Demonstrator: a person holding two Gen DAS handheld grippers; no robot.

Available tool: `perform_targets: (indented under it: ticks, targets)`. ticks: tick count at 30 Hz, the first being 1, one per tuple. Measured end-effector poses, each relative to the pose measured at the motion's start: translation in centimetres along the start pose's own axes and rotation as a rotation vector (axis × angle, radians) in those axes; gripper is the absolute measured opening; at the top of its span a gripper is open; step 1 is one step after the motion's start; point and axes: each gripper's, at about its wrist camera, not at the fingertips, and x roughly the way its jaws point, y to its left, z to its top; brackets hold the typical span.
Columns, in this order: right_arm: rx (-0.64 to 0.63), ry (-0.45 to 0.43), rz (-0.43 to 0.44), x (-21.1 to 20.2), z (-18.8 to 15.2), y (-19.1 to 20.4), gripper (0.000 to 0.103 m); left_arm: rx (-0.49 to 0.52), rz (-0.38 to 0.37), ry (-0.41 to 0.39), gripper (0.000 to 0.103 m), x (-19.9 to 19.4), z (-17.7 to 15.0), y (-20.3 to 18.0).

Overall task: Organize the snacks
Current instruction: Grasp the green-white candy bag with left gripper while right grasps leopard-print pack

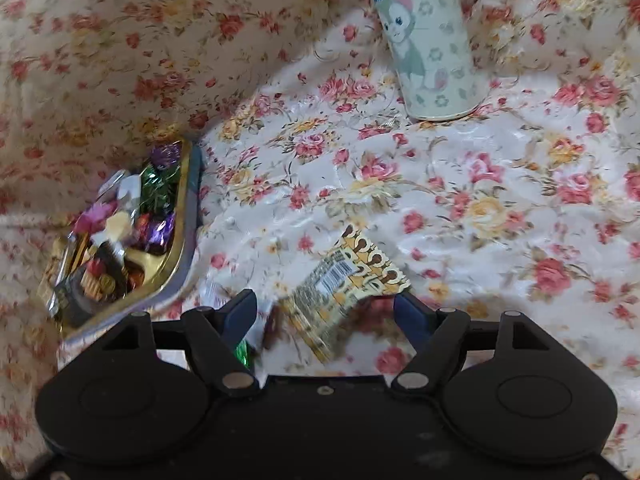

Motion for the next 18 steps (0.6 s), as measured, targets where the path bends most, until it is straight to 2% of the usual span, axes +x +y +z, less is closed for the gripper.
perform_targets:
  ticks: [7,10,12,14,18]
  targets:
    - [-0.154,-0.04,-0.103,1.7,0.3,2.7,0.08,-0.006,-0.007,-0.003,0.054,0.0,0.0,0.1]
    - [-0.251,-0.066,-0.154,1.6,-1.0,3.0,0.067,-0.01,-0.006,-0.005,0.054,0.0,0.0,0.1]
    - [-0.31,-0.088,-0.193,1.3,-1.9,3.0,0.049,-0.011,-0.004,-0.006,0.054,-0.1,-0.1,0.1]
    - [-0.343,-0.105,-0.205,0.8,-2.7,2.6,0.039,-0.012,-0.002,-0.006,0.054,-0.1,-0.1,0.0]
    - [-0.348,-0.103,-0.169,-0.5,-3.9,1.5,0.036,-0.016,0.002,-0.009,0.054,-0.1,-0.1,0.0]
